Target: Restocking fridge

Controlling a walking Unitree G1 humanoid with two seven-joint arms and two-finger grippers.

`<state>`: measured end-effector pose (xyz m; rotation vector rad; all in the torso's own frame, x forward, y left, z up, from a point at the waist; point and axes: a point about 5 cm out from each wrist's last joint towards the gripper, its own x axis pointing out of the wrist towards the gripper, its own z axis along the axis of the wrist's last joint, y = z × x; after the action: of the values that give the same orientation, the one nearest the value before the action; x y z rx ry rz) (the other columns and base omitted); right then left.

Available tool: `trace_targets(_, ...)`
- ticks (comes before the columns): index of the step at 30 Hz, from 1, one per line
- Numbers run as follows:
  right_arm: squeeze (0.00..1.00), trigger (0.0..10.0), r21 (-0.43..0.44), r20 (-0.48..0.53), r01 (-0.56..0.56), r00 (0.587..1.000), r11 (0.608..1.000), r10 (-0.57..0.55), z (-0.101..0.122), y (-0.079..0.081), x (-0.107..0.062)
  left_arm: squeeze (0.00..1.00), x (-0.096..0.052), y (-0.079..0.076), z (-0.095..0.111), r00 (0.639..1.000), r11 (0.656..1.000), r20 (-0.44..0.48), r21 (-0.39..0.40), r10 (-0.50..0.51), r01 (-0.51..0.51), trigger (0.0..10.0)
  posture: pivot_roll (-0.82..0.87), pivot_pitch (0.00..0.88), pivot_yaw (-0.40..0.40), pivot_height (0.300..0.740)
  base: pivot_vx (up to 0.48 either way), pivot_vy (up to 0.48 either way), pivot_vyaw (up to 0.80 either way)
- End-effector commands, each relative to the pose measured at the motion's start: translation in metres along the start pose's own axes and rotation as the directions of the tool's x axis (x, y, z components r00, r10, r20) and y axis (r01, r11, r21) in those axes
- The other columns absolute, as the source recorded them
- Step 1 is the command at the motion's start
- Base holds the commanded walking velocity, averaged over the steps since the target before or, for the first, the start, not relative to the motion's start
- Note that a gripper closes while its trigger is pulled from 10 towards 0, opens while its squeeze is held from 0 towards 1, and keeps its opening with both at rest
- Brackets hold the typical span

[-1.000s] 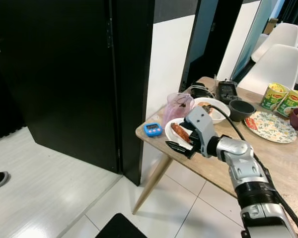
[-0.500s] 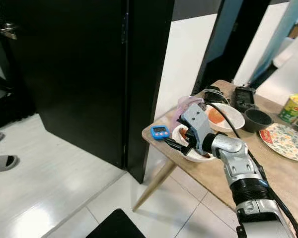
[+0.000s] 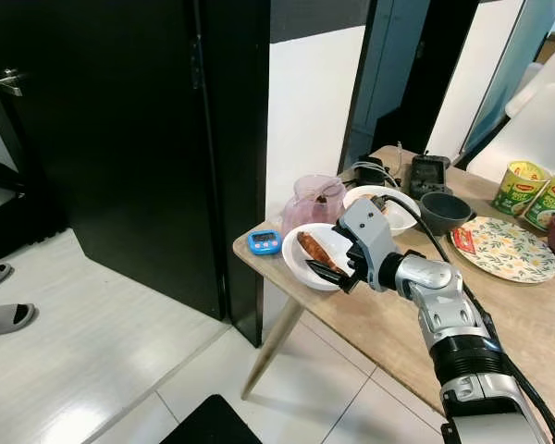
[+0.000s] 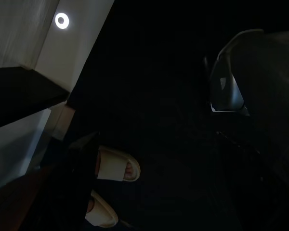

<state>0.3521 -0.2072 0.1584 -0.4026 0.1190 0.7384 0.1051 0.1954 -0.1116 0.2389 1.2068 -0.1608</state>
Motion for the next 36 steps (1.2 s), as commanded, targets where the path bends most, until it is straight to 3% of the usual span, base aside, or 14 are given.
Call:
trace_targets(1, 0.00, 10.0, -0.008, -0.001, -0.019, 1.000, 1.000, 0.019, -0.001, 0.003, 0.002, 0.00, 0.001, -0.014, 0.003, 0.998, 0.999, 0.015, -0.003, -0.054, 0.054, 10.0, 0.02, 0.000, -0.028, 0.740, 0.000, 0.000, 0.00)
trace_targets(10, 0.00, 10.0, -0.013, 0.003, -0.032, 0.999, 0.999, 0.032, 0.001, 0.005, 0.004, 0.00, 0.001, -0.015, 0.004, 0.997, 0.998, 0.020, -0.006, -0.068, 0.068, 10.0, 0.02, 0.000, -0.030, 0.740, 0.000, -0.340, 0.00)
trace_targets(17, 0.00, 10.0, -0.017, 0.002, -0.043, 0.999, 0.999, 0.043, 0.000, 0.007, 0.004, 0.00, 0.001, -0.014, 0.004, 0.998, 0.998, 0.021, -0.008, -0.058, 0.058, 10.0, 0.02, 0.000, -0.029, 0.740, 0.000, 0.000, 0.00)
trace_targets(24, 0.00, 10.0, -0.042, 0.011, -0.163, 0.986, 0.986, 0.163, 0.003, 0.023, 0.010, 0.00, 0.001, -0.015, 0.003, 0.997, 0.998, 0.021, -0.006, -0.069, 0.069, 10.0, 0.03, 0.000, -0.032, 0.740, 0.000, 0.000, 0.00)
trace_targets(32, 0.00, 10.0, -0.054, 0.019, -0.236, 0.971, 0.970, 0.237, 0.006, 0.032, 0.013, 0.00, 0.001, -0.016, 0.003, 0.997, 0.997, 0.022, -0.005, -0.072, 0.072, 10.0, 0.03, 0.000, -0.037, 0.740, 0.000, 0.000, 0.00)
trace_targets(36, 0.00, 10.0, -0.061, 0.005, -0.286, 0.958, 0.956, 0.286, 0.008, 0.042, 0.022, 0.00, 0.001, -0.017, 0.003, 0.997, 0.997, 0.022, -0.003, -0.075, 0.075, 10.0, 0.03, 0.000, -0.044, 0.740, 0.000, 0.000, 0.00)
